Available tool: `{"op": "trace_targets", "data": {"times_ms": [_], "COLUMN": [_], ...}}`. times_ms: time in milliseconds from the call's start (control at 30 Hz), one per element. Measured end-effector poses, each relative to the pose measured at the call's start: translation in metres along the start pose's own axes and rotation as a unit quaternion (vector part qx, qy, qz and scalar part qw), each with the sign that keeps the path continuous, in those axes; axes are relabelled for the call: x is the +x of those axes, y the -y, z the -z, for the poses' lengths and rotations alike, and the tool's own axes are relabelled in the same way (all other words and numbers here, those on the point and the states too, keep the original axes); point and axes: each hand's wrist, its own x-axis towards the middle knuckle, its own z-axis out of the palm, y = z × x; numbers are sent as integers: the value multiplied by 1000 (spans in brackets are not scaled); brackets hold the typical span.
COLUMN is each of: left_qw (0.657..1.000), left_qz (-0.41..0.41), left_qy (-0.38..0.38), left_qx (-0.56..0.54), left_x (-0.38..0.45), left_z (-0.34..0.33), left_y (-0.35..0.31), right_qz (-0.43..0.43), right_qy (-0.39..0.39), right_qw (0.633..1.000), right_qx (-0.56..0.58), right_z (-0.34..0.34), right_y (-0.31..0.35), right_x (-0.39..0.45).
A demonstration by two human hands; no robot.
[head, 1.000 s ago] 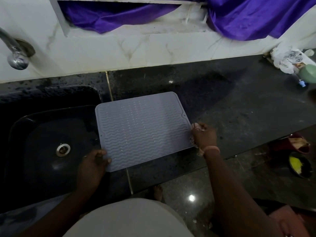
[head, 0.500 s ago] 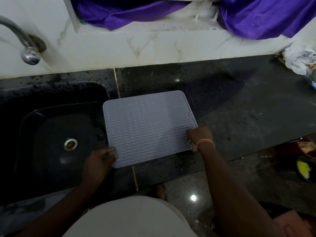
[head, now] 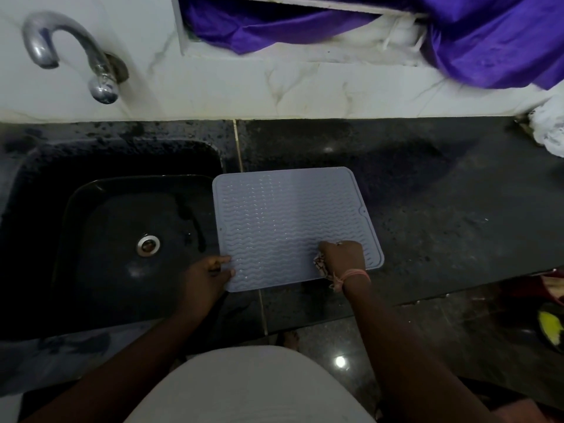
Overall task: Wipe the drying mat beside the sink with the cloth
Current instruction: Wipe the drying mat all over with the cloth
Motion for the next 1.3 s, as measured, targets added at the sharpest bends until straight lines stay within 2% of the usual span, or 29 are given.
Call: {"op": "trace_targets", "data": {"times_ms": [133, 233, 367, 933, 1033, 1133, 1200, 1267, 1300], "left_qw": [999, 998, 997, 993, 992, 991, 972, 931, 919], "left_qz": [20, 25, 33, 40, 34, 28, 84, 168, 200], "left_qy": [-3, -6, 0, -13, 3, 22, 38, 58, 70], "left_qx": [-43, -54, -75, -107, -125, -128, -216, -320, -333], "left_x": [1, 2, 2, -1, -2, -5, -6, -3, 0], "left_z": [-3, -2, -3, 1, 4, 7, 10, 13, 16], "left_y": [-1, -1, 0, 0, 3, 6, 4, 2, 2], "right_qz": [-41, -1, 15, 62, 52, -3, -29, -54, -77], "right_qy": [41, 56, 71, 189, 203, 223, 232, 242, 254], "right_qw": [996, 998, 997, 980, 978, 975, 971, 967, 960], "right_qx": [-65, -13, -3, -4, -2, 21, 46, 64, 92], "right_z": [-22, -37, -50, -134, -141, -146, -153, -158, -159], "right_y": [14, 14, 19, 40, 46, 52, 56, 60, 63], "right_x": [-6, -13, -22, -73, -77, -80, -85, -89, -90]}}
